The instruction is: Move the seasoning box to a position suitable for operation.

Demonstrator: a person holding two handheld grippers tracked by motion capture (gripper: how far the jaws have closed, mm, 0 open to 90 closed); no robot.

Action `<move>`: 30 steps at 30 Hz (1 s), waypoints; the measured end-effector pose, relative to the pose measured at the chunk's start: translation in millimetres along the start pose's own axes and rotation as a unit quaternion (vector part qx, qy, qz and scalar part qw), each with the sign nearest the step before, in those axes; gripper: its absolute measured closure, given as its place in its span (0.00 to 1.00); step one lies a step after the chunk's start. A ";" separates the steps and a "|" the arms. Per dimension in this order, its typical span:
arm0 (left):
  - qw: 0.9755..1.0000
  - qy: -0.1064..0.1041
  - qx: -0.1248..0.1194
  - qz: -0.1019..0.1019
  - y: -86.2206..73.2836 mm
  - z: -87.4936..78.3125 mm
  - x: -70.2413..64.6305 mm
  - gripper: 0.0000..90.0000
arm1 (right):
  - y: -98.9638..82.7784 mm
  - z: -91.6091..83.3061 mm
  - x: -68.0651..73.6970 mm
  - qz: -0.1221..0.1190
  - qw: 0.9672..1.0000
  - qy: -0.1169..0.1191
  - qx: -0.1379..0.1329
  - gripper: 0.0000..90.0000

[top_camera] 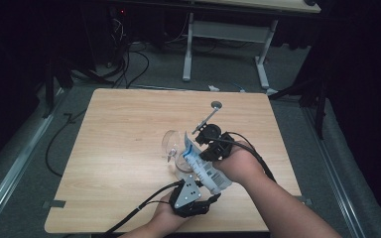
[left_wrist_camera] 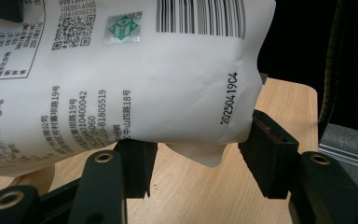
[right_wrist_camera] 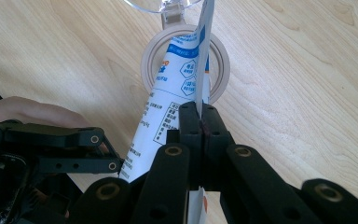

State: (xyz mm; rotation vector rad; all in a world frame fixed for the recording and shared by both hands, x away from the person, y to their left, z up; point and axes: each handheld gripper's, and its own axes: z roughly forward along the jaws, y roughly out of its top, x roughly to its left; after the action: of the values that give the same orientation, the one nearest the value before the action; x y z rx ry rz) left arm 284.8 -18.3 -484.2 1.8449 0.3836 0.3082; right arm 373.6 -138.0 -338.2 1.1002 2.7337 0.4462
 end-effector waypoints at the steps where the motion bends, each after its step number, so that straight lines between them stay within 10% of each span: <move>1: 1.000 -0.001 0.000 0.000 0.2 0.0 -0.2 0.53 | -0.1 0.0 -0.2 0.000 1.000 0.000 0.000 1.00; 30: 1.000 0.003 -0.001 0.004 0.9 -1.6 1.0 0.54 | 1.7 -0.4 0.4 -0.005 1.000 0.002 0.000 1.00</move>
State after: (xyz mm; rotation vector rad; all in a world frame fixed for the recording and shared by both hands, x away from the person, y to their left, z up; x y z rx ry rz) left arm 285.2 -16.7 -482.8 1.8436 0.3790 0.3195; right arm 374.2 -136.7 -337.3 1.0864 2.7413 0.4491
